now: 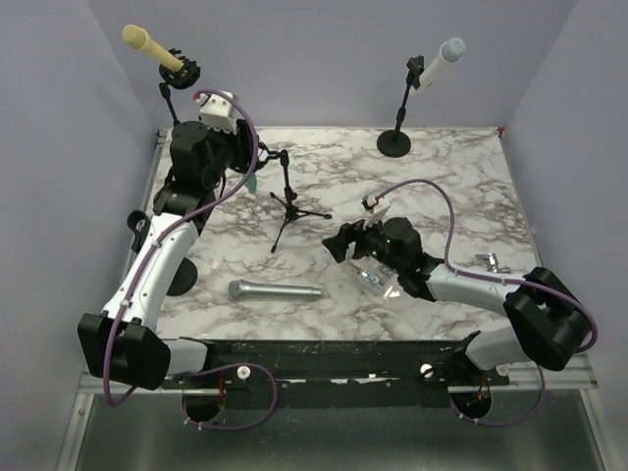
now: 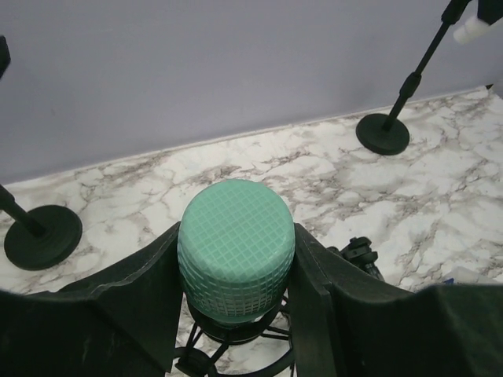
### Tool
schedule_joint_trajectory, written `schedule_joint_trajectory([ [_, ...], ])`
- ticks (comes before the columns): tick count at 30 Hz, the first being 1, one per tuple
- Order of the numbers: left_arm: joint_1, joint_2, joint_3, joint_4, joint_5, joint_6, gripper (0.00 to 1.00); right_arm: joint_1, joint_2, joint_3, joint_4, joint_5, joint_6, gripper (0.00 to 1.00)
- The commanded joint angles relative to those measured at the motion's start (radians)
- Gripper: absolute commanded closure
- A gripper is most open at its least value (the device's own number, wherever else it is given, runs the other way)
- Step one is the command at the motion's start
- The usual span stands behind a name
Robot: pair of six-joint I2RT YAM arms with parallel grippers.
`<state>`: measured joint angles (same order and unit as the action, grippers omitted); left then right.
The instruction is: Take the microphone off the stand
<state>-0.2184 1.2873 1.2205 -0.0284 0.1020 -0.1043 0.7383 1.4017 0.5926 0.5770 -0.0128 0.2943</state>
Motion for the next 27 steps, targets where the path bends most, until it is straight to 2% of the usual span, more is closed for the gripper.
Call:
schedule_joint_trajectory([
  [1, -0.002, -0.018, 0.11, -0.063, 0.029, 0.02, 1.0, 0.004, -0.023, -0.014, 0.032, 0.008, -0.015, 0.09],
  [15, -0.003, -0.15, 0.358, -0.175, -0.029, 0.029, 1.0, 0.004, -0.014, -0.014, 0.037, 0.007, -0.017, 0.09],
  [19, -0.003, -0.233, 0.364, -0.156, -0.092, 0.018, 1.0, 0.004, -0.006, -0.013, 0.038, 0.002, -0.012, 0.09],
  [23, -0.003, -0.33, 0.305, -0.177, -0.193, -0.155, 1.0, 0.004, 0.003, -0.008, 0.038, -0.003, -0.011, 0.1],
  [27, -0.004, -0.377, 0.28, -0.375, -0.225, -0.345, 1.0, 0.003, 0.0, -0.008, 0.037, -0.005, -0.01, 0.1],
])
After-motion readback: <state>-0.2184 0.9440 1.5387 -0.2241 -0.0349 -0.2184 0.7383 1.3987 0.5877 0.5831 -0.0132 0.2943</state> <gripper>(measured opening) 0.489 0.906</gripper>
